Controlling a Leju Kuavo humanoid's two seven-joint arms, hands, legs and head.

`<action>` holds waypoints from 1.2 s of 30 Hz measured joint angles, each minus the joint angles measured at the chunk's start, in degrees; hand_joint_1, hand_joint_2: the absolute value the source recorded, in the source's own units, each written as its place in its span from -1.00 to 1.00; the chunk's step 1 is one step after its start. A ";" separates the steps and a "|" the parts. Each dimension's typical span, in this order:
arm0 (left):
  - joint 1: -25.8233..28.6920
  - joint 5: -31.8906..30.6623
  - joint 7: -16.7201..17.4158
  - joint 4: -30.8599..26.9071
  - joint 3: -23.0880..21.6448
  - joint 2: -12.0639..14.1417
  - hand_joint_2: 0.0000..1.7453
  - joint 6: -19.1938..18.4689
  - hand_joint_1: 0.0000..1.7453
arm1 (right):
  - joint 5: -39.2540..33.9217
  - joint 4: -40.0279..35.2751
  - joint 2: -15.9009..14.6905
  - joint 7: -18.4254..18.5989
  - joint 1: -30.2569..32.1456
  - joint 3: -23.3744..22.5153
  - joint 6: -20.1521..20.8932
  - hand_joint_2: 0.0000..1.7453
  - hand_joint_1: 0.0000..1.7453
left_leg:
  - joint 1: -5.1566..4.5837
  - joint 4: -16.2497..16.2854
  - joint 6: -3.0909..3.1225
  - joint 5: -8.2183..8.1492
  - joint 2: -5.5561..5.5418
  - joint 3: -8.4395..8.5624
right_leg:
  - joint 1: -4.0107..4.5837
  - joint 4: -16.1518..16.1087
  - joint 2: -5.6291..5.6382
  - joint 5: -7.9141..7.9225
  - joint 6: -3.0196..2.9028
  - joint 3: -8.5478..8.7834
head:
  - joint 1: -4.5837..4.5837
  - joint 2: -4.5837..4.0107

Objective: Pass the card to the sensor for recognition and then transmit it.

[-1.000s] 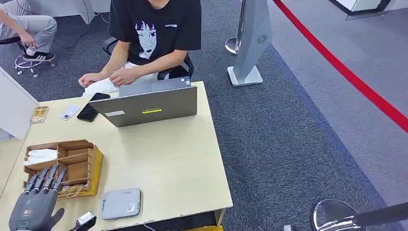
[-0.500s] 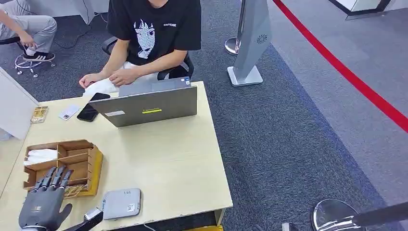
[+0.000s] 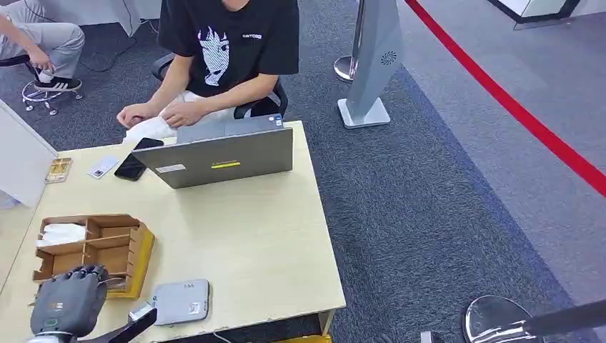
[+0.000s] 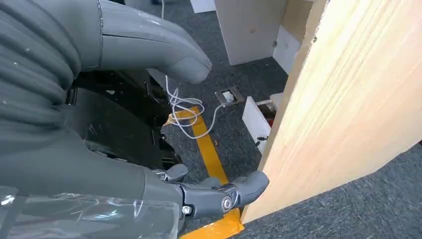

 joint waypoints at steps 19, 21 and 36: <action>-22.60 1.72 1.16 -7.96 0.22 3.07 1.00 -9.08 1.00 | 1.68 -0.13 0.00 0.96 0.13 0.81 0.83 1.00 -1.00 | 0.07 0.01 -0.10 0.44 -0.12 -0.19 | 0.07 0.01 -0.14 0.37 -0.07 -0.17 | 0.00 0.00; -25.48 1.16 1.86 -6.34 -0.54 4.50 1.00 -10.30 1.00 | 2.34 0.20 0.00 1.27 -0.41 0.66 1.48 1.00 -1.00 | 0.07 0.01 -0.11 0.46 -0.08 -0.19 | 0.07 0.01 -0.09 0.42 -0.10 -0.20 | -0.02 0.00; -31.26 -2.38 4.76 0.94 -2.14 7.43 1.00 -12.66 1.00 | 3.72 3.04 0.00 2.45 -2.76 -1.49 3.78 1.00 -1.00 | 0.07 0.01 -0.11 0.51 0.05 -0.25 | 0.07 0.02 0.07 0.49 -0.13 -0.32 | 0.02 0.00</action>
